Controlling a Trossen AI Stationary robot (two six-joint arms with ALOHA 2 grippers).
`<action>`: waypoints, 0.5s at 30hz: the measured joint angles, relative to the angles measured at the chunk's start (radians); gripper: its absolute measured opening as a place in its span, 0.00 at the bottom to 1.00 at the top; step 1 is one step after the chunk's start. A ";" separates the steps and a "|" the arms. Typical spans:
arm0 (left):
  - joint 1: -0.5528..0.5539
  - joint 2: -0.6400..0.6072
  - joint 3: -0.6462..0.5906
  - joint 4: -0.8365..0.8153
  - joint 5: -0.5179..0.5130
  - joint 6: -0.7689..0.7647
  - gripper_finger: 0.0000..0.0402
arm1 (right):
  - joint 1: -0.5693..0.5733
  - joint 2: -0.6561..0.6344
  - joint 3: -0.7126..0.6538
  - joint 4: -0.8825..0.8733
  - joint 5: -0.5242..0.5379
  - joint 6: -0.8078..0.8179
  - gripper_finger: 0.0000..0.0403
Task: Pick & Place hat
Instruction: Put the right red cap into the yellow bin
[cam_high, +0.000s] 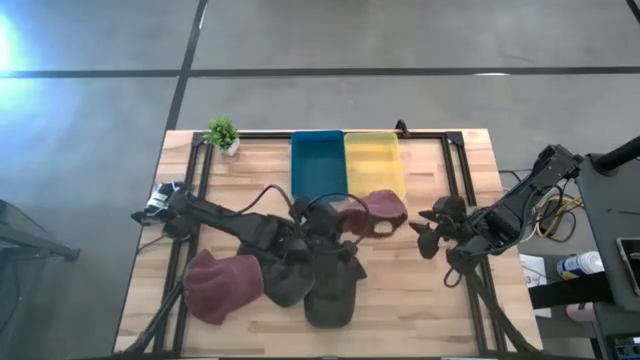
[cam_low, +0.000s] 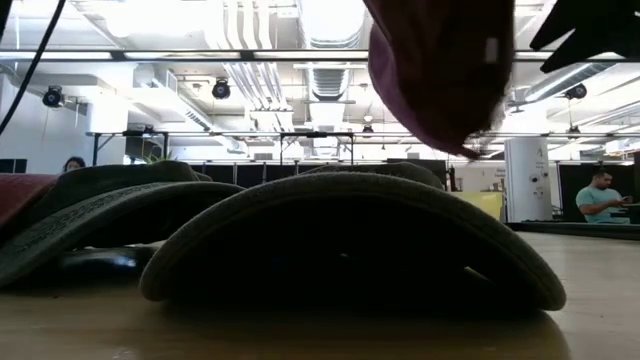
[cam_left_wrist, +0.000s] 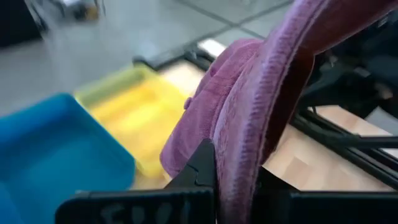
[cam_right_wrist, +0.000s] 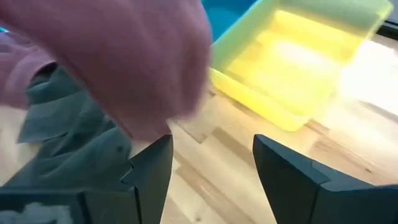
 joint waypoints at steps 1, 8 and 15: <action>-0.003 -0.001 0.008 0.000 -0.020 0.015 0.01 | -0.001 0.000 0.000 -0.009 0.001 0.011 0.54; -0.003 -0.001 0.039 0.000 -0.106 0.089 0.01 | 0.000 0.002 -0.001 0.023 -0.030 -0.013 0.54; -0.004 -0.001 0.110 -0.001 -0.178 0.395 0.01 | 0.005 0.014 -0.002 0.150 -0.085 -0.153 0.54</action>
